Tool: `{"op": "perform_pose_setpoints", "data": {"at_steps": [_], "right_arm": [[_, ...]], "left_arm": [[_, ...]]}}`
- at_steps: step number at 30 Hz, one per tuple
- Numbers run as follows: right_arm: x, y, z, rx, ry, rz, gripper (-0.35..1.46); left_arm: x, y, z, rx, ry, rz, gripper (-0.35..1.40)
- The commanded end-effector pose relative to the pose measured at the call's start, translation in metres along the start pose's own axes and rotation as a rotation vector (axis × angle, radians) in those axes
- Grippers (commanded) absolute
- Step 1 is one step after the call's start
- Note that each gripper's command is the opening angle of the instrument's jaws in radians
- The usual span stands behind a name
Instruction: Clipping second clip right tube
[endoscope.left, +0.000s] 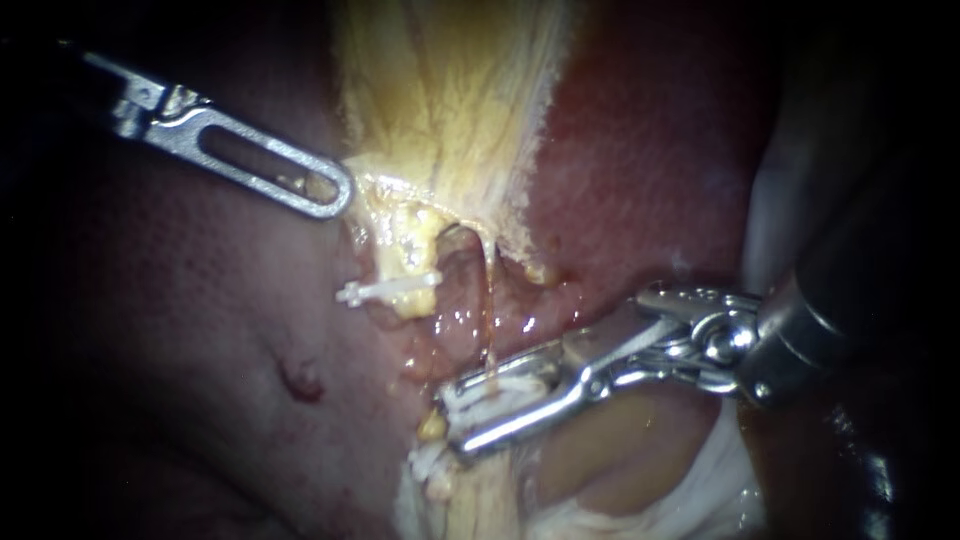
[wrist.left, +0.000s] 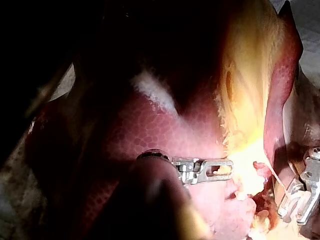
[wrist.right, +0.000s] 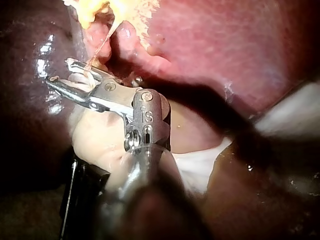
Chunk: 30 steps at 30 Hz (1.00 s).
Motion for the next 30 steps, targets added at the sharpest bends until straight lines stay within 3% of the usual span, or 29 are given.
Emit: {"op": "perform_pose_setpoints", "data": {"at_steps": [1, 10, 16, 21, 30], "right_arm": [[0.0, 0.0, -0.0001, 0.0, 0.0, 0.0, 0.01], [-0.0001, 0.0001, -0.0002, 0.0, 0.0, 0.006, -0.34], [-0.0002, 0.0005, -0.0007, -0.002, 0.005, 0.035, -0.35], [-0.0007, 0.0007, -0.001, -0.028, -0.04, 0.041, -0.35], [-0.0007, 0.0008, -0.0011, -0.03, -0.043, 0.041, -0.35]], "left_arm": [[0.0, 0.0, 0.0, 0.0, 0.0, 0.0, -0.35], [0.0, 0.0, 0.0, 0.0, 0.0, 0.0, -0.35], [0.0, 0.0, 0.0, 0.0, 0.0, 0.0, -0.35], [0.0, 0.0001, 0.0, 0.0, 0.0, 0.0, -0.35], [0.0, 0.0001, 0.0, 0.0, 0.0, 0.0, -0.35]]}}
